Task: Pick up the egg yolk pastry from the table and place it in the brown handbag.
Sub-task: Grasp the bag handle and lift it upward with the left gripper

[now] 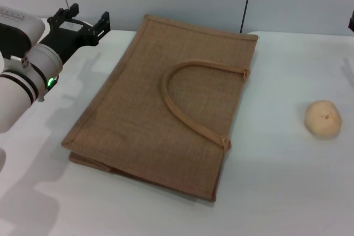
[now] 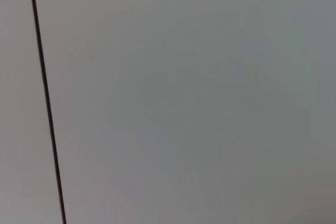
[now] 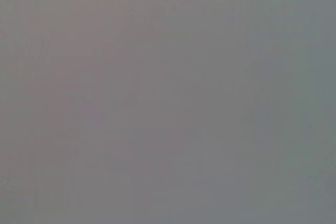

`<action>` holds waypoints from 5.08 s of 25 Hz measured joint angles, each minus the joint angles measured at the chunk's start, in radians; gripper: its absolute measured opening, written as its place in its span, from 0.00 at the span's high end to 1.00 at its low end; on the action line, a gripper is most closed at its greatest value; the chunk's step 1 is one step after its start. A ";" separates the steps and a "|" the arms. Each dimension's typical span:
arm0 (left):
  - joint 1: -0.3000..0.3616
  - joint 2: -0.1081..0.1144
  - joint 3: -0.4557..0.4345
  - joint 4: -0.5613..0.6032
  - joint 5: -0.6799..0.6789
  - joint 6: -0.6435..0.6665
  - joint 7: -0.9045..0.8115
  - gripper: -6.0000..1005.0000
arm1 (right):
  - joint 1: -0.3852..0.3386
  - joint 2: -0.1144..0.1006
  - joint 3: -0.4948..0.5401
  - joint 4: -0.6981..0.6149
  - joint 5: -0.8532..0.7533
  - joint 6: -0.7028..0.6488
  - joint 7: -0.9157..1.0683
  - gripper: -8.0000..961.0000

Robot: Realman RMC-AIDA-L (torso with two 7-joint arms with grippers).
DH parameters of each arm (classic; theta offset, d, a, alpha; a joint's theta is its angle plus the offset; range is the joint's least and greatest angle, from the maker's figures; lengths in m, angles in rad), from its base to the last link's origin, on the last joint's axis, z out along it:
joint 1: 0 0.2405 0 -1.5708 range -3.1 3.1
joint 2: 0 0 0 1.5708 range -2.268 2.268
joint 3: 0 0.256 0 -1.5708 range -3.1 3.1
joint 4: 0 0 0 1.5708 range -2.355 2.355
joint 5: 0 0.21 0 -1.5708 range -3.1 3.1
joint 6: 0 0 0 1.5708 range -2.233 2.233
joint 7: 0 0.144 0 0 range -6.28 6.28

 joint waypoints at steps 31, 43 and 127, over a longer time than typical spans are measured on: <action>-0.019 0.006 0.186 0.002 0.024 0.002 -0.063 0.22 | -0.001 -0.002 0.000 -0.005 0.000 0.009 -0.005 0.10; -0.077 0.051 0.443 -0.002 0.073 0.009 -0.275 0.23 | -0.004 -0.002 0.000 -0.011 0.000 0.024 -0.004 0.10; -0.214 0.053 0.453 -0.030 0.520 0.202 -0.771 0.41 | 0.015 0.001 0.000 -0.002 0.002 0.024 0.001 0.10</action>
